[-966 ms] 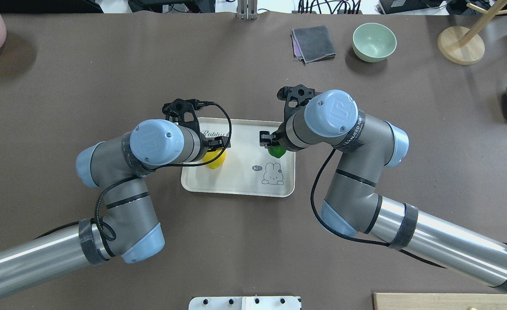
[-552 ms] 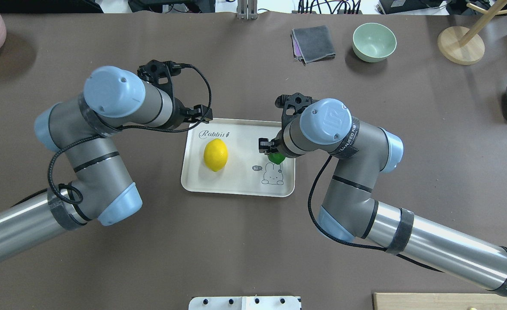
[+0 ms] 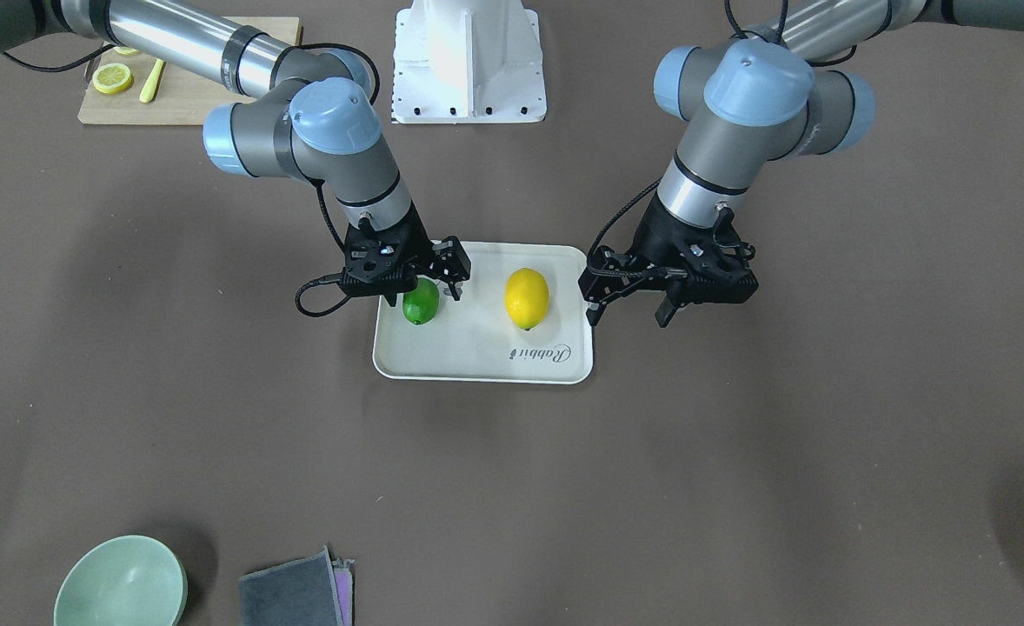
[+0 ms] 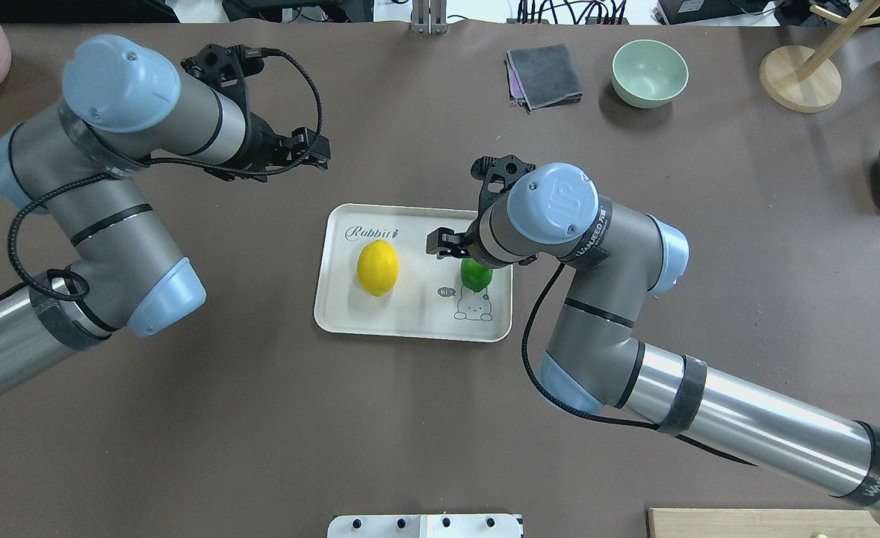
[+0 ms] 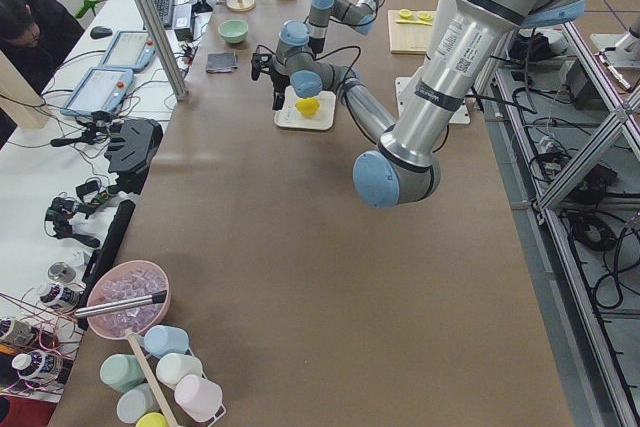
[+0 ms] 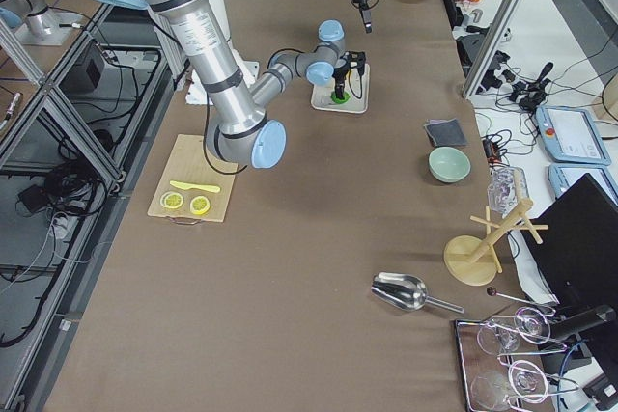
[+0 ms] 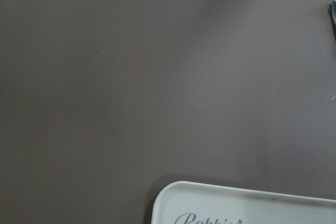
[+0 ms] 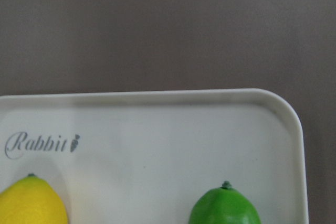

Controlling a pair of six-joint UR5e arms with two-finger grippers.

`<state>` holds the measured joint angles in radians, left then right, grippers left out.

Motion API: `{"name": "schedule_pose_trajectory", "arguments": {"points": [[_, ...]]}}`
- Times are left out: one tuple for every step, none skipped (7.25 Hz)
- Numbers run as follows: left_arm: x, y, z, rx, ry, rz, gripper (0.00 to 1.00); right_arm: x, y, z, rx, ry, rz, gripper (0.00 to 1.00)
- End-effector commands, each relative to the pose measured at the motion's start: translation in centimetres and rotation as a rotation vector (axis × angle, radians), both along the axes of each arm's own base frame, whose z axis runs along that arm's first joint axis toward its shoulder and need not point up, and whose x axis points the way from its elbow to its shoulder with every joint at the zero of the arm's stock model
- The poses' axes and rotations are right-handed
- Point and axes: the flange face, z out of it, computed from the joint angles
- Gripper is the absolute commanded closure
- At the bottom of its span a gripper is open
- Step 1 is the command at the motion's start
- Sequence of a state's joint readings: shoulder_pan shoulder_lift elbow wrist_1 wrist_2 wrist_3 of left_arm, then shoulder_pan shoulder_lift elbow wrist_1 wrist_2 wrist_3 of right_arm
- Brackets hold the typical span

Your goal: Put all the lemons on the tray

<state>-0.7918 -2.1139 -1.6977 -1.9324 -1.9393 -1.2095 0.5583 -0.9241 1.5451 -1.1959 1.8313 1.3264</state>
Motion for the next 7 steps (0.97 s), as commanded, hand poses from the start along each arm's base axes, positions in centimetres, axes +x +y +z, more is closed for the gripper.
{"name": "schedule_pose_trajectory", "arguments": {"points": [[-5.4,-0.3,1.7,0.202,-0.074,0.106,0.02,7.3,-4.9,-1.4,-0.043,-0.028,-0.01,0.0],[-7.8,-0.2,3.5,0.324,-0.145,0.164,0.02,10.9,-6.4,1.0,0.031,-0.003,-0.077,0.0],[-8.4,-0.2,5.1,0.346,-0.183,0.177,0.02,13.7,-6.6,4.0,0.145,0.055,-0.137,0.0],[-9.7,-0.4,6.6,0.326,-0.197,0.162,0.02,16.1,-7.4,6.4,0.191,0.092,-0.16,0.0],[-11.0,0.3,8.2,0.306,-0.206,0.152,0.02,18.5,-7.2,8.7,0.185,0.113,-0.149,0.0],[-11.3,0.2,9.0,0.305,-0.235,0.124,0.02,21.3,-7.4,11.5,0.173,0.138,-0.127,0.0],[-11.7,0.0,10.4,0.309,-0.272,0.1,0.02,23.5,-8.4,12.7,0.195,0.164,-0.122,0.0]]}}
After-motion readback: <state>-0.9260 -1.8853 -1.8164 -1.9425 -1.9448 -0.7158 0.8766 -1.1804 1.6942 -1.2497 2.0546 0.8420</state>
